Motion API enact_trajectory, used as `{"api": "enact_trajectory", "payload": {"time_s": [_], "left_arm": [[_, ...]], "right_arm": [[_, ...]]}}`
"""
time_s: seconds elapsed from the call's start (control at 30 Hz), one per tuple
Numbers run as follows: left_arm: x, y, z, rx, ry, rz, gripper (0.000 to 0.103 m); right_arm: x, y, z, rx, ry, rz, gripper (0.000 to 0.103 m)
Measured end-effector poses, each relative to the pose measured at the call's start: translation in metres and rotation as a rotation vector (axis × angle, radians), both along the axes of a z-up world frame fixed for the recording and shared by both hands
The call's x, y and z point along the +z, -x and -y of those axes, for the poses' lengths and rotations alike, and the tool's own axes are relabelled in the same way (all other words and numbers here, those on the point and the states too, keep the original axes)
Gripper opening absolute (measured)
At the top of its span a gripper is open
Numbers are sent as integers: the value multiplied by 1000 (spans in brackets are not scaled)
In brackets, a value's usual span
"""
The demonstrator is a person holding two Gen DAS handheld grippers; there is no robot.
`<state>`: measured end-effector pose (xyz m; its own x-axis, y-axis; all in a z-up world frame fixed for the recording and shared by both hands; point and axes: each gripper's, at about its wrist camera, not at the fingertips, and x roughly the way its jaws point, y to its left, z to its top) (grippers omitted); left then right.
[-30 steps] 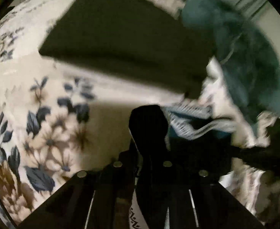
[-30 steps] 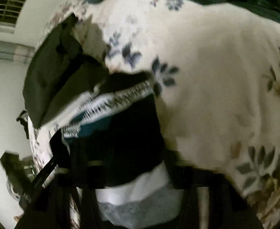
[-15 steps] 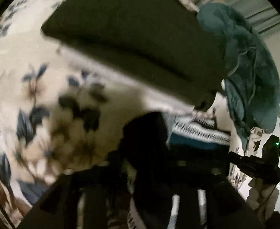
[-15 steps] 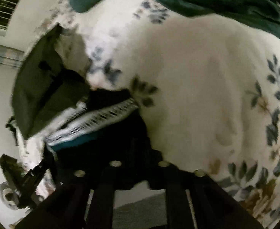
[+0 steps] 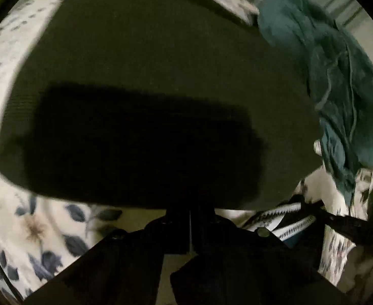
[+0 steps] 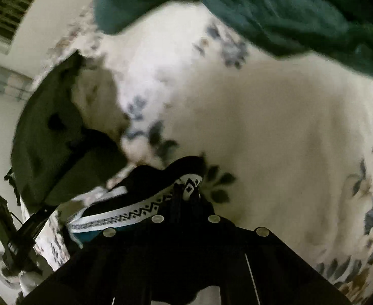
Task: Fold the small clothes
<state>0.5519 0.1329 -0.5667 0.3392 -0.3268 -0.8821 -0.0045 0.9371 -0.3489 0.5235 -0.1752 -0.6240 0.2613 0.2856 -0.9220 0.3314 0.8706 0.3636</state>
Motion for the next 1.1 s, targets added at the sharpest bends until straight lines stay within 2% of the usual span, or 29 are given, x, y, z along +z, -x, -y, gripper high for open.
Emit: {"api": "enact_trajectory", "payload": {"time_s": [0.03, 0.1, 0.13, 0.17, 0.23, 0.33, 0.47, 0.5, 0.63, 0.7, 0.83, 0.9, 1.0, 1.03, 1.07, 1.1], "left_arm": [[1, 5, 0, -18, 4, -8, 1], [4, 19, 2, -49, 44, -39, 3], [6, 26, 1, -51, 43, -50, 12], [12, 41, -2, -54, 48, -50, 31], [25, 69, -10, -51, 75, -28, 60], [45, 128, -27, -16, 125, -23, 60], [63, 222, -37, 28, 137, -75, 60], [64, 257, -38, 38, 131, -107, 60], [53, 349, -28, 47, 120, -243, 60], [42, 390, -16, 51, 90, -311, 60], [17, 446, 1, 60, 72, -416, 60], [7, 465, 11, 44, 35, -446, 60], [-4, 486, 24, 16, -10, -446, 57], [-5, 490, 27, 18, -8, -429, 52], [-6, 494, 29, 21, 3, -414, 21], [-7, 498, 30, 25, 2, -411, 10]], "right_arm": [[-7, -3, -3, 16, 0, -35, 5], [-9, -3, -9, 51, -7, -71, 14], [-3, 1, -13, 76, -27, -77, 25], [3, 7, -14, 91, -48, -70, 42], [19, 27, -14, 121, -77, -56, 52], [40, 76, -4, 146, -119, -61, 52], [53, 164, 7, 158, -172, -125, 52], [54, 187, 9, 162, -177, -143, 52], [53, 290, 23, 154, -187, -221, 52], [46, 337, 26, 142, -203, -262, 52], [16, 417, 27, 101, -249, -350, 52], [-2, 450, 20, 102, -243, -381, 52], [-31, 489, 4, 112, -279, -435, 52], [-38, 499, -2, 117, -293, -448, 52], [-44, 509, -9, 128, -304, -457, 52], [-52, 517, -18, 141, -311, -468, 52]]}}
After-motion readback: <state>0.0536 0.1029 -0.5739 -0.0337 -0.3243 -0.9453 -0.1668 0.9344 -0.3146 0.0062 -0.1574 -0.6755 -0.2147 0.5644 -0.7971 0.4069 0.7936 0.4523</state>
